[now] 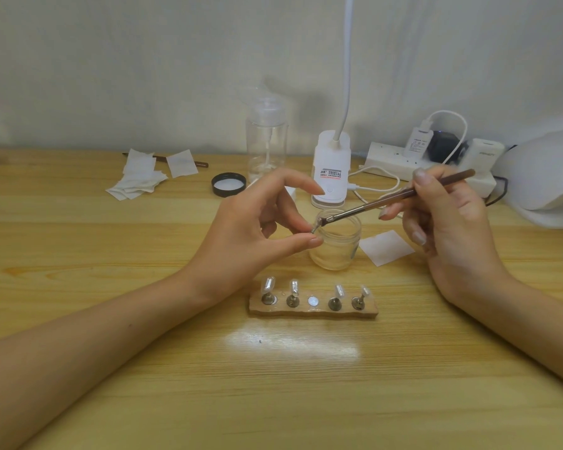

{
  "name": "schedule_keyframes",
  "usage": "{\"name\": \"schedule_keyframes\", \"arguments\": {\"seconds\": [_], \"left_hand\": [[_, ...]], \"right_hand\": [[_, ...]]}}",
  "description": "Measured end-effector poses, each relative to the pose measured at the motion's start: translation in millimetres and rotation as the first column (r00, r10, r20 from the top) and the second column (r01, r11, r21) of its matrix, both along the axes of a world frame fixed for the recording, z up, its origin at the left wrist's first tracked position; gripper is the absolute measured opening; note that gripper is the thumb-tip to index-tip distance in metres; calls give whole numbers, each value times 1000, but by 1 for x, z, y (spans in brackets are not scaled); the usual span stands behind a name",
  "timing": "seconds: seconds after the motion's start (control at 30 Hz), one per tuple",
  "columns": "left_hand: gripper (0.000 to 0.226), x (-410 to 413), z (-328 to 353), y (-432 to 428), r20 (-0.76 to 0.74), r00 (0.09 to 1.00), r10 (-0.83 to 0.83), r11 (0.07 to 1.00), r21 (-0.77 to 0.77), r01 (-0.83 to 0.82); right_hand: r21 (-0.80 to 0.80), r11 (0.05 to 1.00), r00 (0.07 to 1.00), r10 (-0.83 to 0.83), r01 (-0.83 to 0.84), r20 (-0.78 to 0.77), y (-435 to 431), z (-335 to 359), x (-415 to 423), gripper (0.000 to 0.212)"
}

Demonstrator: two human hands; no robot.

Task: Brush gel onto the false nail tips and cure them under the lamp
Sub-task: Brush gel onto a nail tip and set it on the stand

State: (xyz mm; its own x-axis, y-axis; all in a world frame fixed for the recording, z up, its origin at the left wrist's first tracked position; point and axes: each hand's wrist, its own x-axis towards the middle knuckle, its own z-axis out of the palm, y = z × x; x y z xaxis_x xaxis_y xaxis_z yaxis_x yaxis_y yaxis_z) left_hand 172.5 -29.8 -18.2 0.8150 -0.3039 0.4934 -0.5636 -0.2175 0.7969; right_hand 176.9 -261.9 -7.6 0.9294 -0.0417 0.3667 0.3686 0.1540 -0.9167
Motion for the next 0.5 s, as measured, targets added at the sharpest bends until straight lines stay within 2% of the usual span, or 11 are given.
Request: {"name": "schedule_keyframes", "arguments": {"seconds": [0.23,0.33,0.43,0.5], "left_hand": [[43,1,-1,0,6,1000,-5,1000,-4,6],[43,1,-1,1,6,1000,-4,1000,-8,4],[44,1,-1,1,11,1000,0,1000,-6,0],[46,1,-1,0,16,1000,5,1000,-9,-4]], "right_hand": [[-45,998,998,-47,45,-34,-1,-1,1,20],[0,997,997,-72,72,-22,-2,0,1,23],[66,998,1000,-25,24,12,-2,1,1,22],[47,999,1000,20,-22,23,-2,0,1,24]]}}
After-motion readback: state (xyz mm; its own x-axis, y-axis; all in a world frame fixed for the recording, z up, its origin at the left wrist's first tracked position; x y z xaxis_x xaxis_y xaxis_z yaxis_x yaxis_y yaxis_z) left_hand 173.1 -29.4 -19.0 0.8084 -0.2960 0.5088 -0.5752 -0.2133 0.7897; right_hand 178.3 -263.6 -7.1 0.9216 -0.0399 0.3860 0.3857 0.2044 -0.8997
